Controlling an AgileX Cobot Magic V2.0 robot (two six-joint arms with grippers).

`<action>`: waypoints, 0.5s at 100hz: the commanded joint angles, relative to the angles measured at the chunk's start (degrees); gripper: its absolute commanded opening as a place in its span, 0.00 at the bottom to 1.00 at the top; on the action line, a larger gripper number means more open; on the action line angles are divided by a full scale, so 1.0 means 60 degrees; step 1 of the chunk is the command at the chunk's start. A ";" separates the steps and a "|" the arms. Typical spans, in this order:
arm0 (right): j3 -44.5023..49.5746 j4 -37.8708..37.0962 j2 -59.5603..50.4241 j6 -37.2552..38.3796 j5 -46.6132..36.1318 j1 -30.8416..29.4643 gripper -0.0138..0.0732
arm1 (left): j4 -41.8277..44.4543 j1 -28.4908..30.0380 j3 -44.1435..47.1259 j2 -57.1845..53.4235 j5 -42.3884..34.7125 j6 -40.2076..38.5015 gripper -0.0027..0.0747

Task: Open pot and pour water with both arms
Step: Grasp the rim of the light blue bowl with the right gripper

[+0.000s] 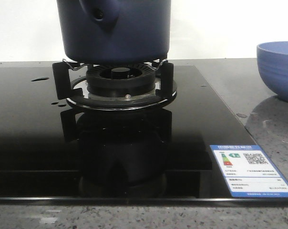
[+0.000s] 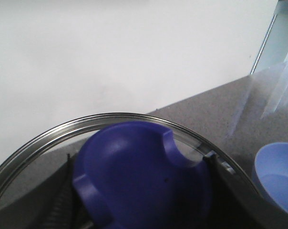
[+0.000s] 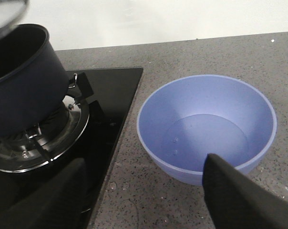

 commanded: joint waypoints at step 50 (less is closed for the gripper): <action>-0.4988 -0.1871 0.5550 0.0524 0.3029 -0.1537 0.69 | -0.0041 0.2677 -0.0584 -0.1787 0.0476 0.0031 0.46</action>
